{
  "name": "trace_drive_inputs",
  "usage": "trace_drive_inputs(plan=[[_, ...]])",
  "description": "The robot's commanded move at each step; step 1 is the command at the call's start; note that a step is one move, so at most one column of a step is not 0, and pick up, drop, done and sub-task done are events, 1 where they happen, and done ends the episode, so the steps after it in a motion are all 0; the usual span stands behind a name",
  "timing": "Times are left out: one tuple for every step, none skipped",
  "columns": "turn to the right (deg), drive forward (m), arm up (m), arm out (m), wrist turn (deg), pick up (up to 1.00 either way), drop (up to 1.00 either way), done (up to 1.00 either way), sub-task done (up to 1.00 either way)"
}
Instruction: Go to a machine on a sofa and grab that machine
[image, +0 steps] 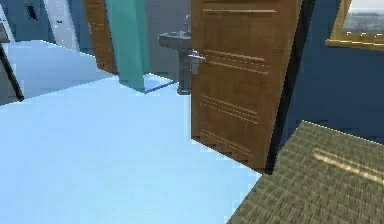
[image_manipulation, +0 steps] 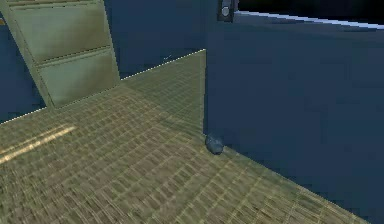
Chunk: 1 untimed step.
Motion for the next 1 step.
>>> trace_drive_inputs(plan=[[0.0, 0.35, 0.00, 0.00, 0.0, 0.00, 0.00, 0.00, 0.00]])
